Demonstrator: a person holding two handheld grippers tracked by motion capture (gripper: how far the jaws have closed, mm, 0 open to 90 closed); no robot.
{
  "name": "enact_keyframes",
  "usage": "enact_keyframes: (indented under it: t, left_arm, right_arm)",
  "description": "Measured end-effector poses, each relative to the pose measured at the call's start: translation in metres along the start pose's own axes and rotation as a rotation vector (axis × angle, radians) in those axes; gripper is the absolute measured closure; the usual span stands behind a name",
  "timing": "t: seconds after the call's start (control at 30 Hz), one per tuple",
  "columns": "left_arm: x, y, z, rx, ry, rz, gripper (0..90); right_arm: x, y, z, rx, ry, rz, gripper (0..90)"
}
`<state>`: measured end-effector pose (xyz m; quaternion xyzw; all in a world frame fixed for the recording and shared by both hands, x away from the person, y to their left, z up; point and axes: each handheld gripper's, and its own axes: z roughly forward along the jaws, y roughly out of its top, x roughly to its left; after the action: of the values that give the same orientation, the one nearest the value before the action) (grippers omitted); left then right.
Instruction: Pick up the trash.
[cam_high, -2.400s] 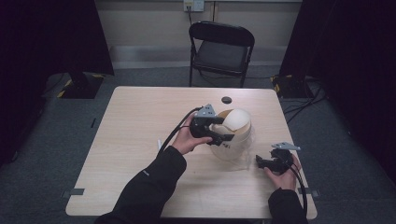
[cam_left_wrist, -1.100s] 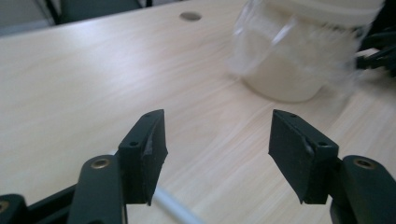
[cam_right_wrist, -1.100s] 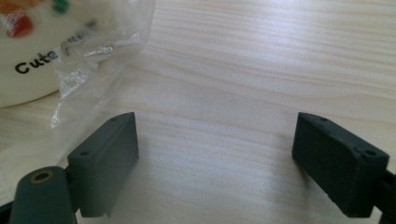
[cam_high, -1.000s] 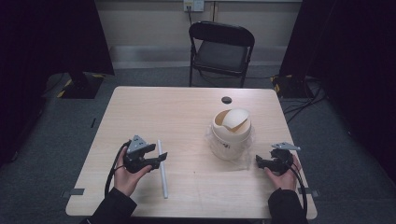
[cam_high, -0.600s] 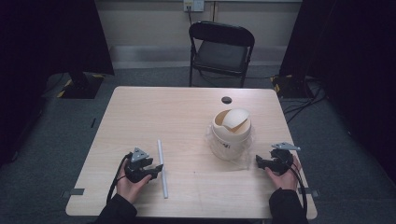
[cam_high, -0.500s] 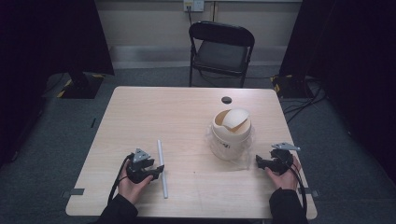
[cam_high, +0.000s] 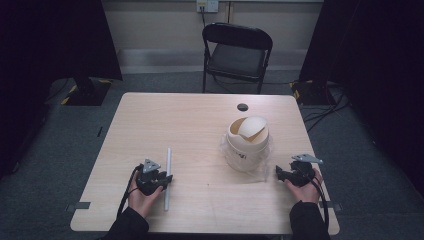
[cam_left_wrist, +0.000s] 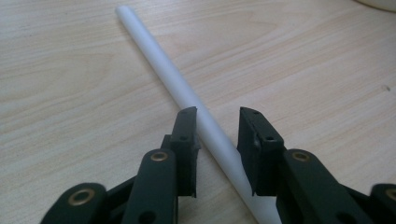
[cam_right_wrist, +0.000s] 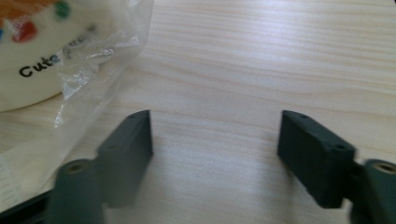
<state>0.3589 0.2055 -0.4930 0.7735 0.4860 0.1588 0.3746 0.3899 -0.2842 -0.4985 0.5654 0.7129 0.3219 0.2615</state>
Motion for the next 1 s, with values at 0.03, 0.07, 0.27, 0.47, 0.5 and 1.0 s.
enact_keyframes:
  t: [0.03,0.07,0.27,0.47,0.5,1.0]
  left_arm:
    - [0.001,0.000,0.000,0.001,0.001,-0.003,71.9]
    - [0.002,0.000,0.000,-0.001,-0.001,-0.005,73.5]
    - [0.006,0.000,0.000,-0.003,-0.013,-0.020,79.3]
    - [0.006,0.003,-0.002,-0.036,-0.039,-0.013,79.4]
    - [0.005,0.004,-0.003,-0.048,-0.046,-0.007,79.4]
    - [-0.010,0.031,-0.051,-0.296,-0.105,0.059,79.4]
  right_arm:
    - [0.000,0.000,0.000,-0.001,0.001,-0.003,31.2]
    - [0.000,0.000,-0.001,-0.004,0.002,-0.001,33.2]
    - [-0.003,0.000,-0.006,-0.012,0.010,0.002,36.4]
    - [-0.009,0.007,-0.022,-0.089,0.020,0.021,36.9]
    - [-0.009,0.009,-0.025,-0.104,0.018,0.024,36.9]
    - [-0.009,0.035,-0.067,-0.273,0.068,0.032,37.4]
